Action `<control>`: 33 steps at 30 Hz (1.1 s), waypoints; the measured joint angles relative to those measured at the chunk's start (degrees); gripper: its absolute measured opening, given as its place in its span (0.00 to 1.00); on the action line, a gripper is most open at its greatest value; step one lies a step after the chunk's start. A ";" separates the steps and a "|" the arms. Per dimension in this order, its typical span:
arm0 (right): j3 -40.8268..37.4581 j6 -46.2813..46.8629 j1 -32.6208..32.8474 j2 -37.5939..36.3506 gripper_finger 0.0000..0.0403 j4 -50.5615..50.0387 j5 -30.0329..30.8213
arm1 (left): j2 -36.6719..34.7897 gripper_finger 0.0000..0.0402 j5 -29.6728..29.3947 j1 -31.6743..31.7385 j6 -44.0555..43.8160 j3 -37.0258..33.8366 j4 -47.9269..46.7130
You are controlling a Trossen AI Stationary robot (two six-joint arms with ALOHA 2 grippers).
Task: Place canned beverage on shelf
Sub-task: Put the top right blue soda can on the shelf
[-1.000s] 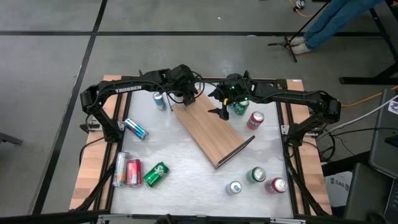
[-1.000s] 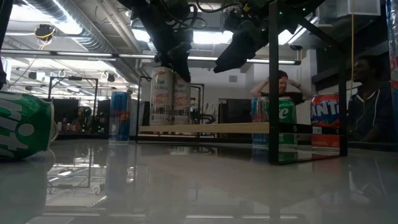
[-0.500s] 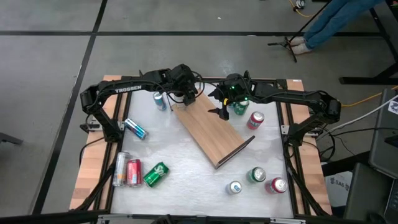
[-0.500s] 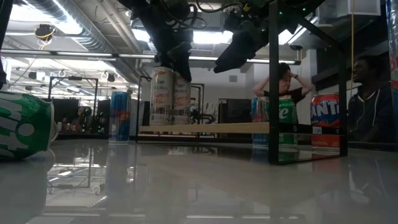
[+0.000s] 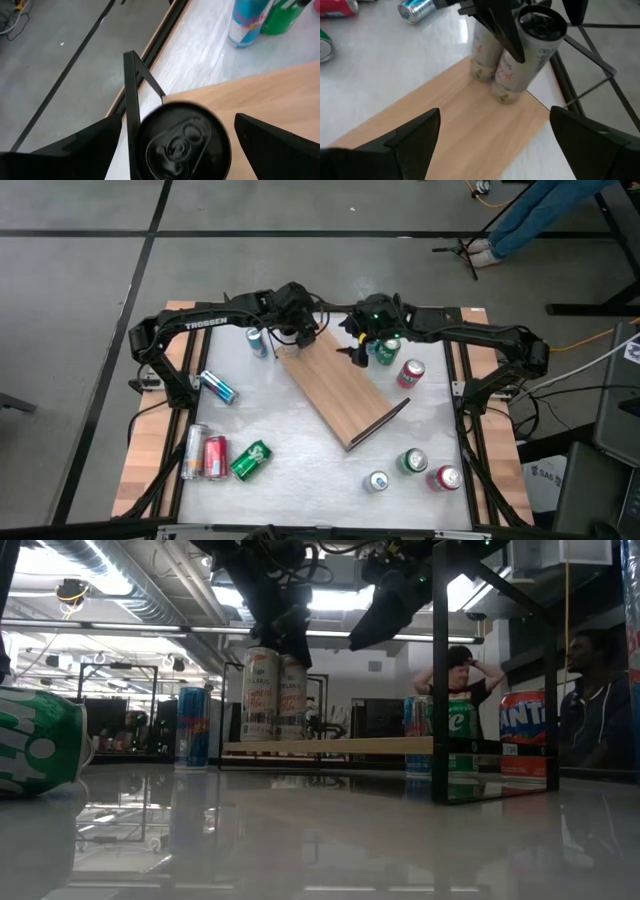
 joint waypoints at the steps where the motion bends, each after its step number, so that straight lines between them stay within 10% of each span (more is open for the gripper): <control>1: 0.53 0.00 0.00 0.00 0.90 -0.98 0.33 | -0.21 0.94 -0.01 0.00 0.01 -0.01 0.07; 20: 3.11 5.79 -0.11 -7.07 0.90 -15.74 17.44 | -0.62 0.94 -0.17 -2.10 0.57 0.00 7.43; 33: 2.06 15.28 -6.61 -6.75 0.90 -21.40 14.55 | -0.62 0.94 -0.16 -2.10 0.57 0.00 9.77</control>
